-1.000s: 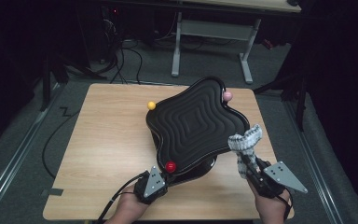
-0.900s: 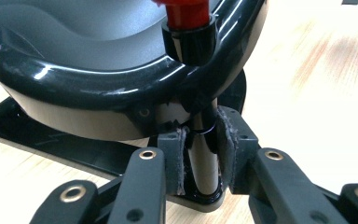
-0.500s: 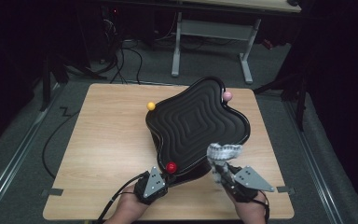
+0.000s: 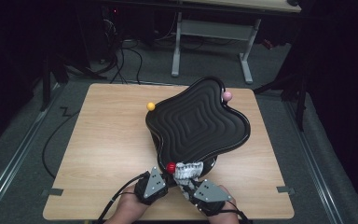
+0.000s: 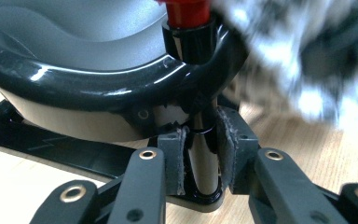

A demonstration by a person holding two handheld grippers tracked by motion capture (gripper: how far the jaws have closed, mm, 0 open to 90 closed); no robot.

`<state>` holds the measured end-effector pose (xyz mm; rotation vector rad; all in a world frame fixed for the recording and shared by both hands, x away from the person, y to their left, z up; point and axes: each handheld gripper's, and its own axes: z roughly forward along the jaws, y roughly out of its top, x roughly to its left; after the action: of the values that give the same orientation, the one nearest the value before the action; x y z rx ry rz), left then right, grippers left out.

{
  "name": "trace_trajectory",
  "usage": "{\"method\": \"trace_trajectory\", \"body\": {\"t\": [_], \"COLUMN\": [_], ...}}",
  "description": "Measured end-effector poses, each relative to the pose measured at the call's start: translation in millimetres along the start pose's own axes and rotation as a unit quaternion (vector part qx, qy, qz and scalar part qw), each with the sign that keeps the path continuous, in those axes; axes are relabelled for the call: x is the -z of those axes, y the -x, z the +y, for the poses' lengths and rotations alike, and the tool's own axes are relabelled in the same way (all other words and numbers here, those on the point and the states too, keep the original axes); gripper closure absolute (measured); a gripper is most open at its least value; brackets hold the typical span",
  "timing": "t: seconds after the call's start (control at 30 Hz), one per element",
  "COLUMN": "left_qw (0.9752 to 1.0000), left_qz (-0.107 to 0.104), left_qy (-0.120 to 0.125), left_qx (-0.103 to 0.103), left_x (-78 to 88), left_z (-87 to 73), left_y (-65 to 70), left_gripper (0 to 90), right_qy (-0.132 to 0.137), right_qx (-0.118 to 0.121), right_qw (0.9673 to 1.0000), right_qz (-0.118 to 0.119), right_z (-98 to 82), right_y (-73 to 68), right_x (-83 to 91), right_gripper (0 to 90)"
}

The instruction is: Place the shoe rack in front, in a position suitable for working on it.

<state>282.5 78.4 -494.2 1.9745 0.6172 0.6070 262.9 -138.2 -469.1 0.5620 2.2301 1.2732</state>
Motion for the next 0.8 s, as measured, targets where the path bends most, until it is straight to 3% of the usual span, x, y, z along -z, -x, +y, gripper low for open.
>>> {"method": "trace_trajectory", "body": {"t": [0.1,0.3,0.6,0.67,0.8], "left_qw": [1.0,1.0,1.0,1.0,1.0], "left_qz": [0.0,0.0,-0.001,-0.001,-0.001], "left_qy": [0.0,0.0,-0.001,-0.001,-0.001], "left_qx": [0.0,-0.001,-0.002,-0.003,-0.003], "left_x": [0.0,0.0,0.0,0.1,0.1], "left_z": [0.0,0.1,0.2,0.1,0.2], "left_y": [-0.1,-0.2,-0.3,-0.3,-0.3], "left_gripper": [72.7,72.7,72.7,72.7,72.7], "right_qy": [-0.004,-0.006,0.008,0.019,0.032], "right_qx": [0.005,0.007,-0.022,-0.035,-0.054], "right_qw": [0.9999,1.0,0.9991,0.9974,0.9943], "right_qz": [0.01,0.003,-0.036,-0.061,-0.086], "right_z": [2.1,1.9,-2.9,-4.6,-6.0], "right_y": [-7.0,-3.3,24.2,37.9,53.6], "right_x": [-8.9,-7.0,14.5,25.6,38.5], "right_gripper": [78.0,78.1,77.7,77.7,77.7]}}
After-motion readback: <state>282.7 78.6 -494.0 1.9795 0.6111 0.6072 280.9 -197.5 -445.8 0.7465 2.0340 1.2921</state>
